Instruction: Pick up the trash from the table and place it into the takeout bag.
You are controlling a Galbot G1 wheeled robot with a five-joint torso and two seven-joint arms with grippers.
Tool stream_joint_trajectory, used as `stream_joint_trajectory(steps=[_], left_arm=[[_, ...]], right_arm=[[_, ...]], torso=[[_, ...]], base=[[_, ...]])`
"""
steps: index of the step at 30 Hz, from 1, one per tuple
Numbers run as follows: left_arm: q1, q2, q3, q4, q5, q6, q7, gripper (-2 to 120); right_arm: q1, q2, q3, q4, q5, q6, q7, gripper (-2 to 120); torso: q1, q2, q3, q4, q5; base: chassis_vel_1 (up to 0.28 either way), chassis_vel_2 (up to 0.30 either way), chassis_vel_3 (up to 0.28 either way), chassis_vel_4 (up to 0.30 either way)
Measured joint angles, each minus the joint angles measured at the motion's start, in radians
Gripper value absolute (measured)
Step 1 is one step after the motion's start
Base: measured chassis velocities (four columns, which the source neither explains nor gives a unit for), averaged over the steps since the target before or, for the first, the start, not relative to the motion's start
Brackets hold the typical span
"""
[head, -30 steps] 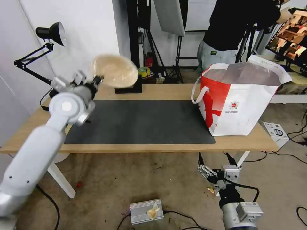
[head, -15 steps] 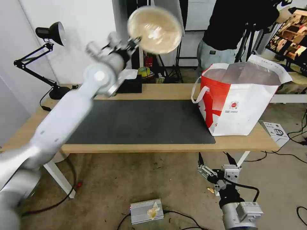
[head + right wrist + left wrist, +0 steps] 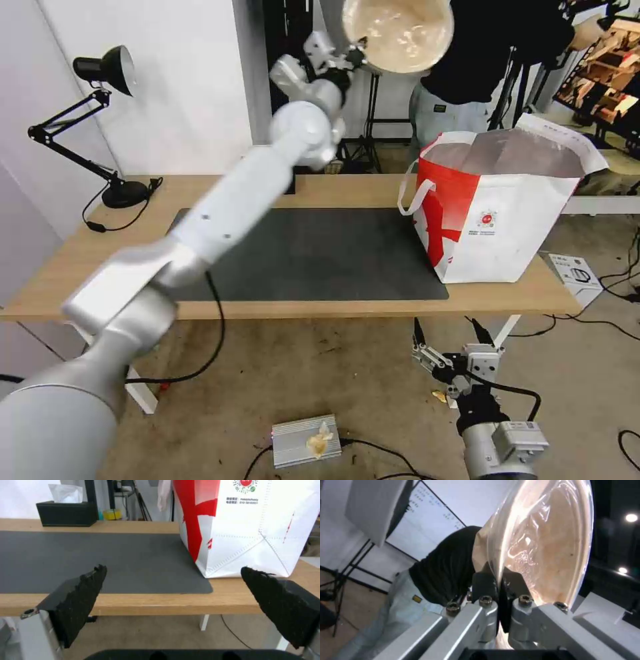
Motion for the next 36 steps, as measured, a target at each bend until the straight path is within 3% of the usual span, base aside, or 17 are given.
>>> stream_joint_trajectory(steps=[10,17,36], left_arm=[[0.029,-0.067,0.026,0.069,0.052,-0.002,0.049,0],[0.025,-0.124,0.058,0.163,0.117,-0.023,0.072,0],[0.018,-0.125,0.263,0.264,0.216,-0.042,0.241,0]], right_arm=[[0.000,0.000,0.000,0.000,0.000,0.000,0.000,100],[0.000,0.000,0.000,0.000,0.000,0.000,0.000,100],[0.000,0.000,0.000,0.000,0.000,0.000,0.000,100]], torso=[[0.000,0.000,0.000,0.0004,-0.0003],[0.000,0.000,0.000,0.0000,-0.0001],[0.000,0.000,0.000,0.0001,-0.0002]], base=[[0.000,0.000,0.000,0.000],[0.000,0.000,0.000,0.000],[0.000,0.000,0.000,0.000]])
